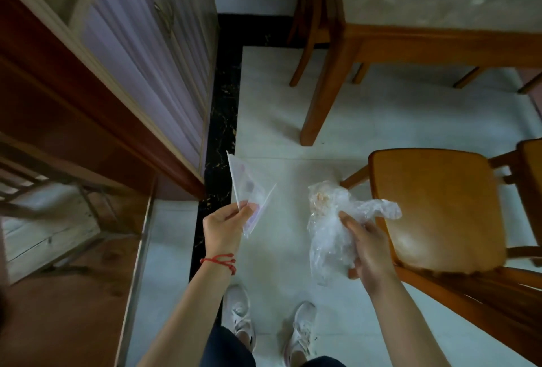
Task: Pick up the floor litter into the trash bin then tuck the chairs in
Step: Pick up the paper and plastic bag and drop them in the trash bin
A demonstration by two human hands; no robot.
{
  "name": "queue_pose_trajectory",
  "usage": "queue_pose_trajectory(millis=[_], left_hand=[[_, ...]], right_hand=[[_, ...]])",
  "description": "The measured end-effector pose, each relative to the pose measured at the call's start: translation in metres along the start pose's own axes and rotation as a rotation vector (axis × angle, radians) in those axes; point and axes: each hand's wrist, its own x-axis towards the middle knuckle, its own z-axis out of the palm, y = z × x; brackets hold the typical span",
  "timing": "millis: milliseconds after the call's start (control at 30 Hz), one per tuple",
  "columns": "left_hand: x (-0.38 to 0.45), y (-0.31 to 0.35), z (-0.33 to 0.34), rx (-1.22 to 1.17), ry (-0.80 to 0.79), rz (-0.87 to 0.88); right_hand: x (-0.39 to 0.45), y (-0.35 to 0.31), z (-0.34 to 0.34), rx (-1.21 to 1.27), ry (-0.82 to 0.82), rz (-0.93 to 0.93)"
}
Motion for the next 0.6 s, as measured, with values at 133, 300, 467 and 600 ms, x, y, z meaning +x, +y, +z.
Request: queue_pose_trajectory(millis=[133,300,467,600], left_hand=[[-0.018,0.024,-0.024,-0.06,0.013,0.018],[-0.031,0.039,-0.049,-0.099,0.025,0.018],[-0.041,0.045,-0.068,-0.123,0.049,0.045],[-0.06,0.041,-0.076,-0.146,0.103,0.037]], right_hand=[[-0.031,-0.018,0.008,0.035,-0.032,-0.059],[-0.055,-0.027,0.019,0.057,-0.075,-0.083],[-0.07,-0.029,0.03,0.046,-0.129,-0.097],[-0.073,-0.031,0.031,-0.004,-0.164,-0.094]])
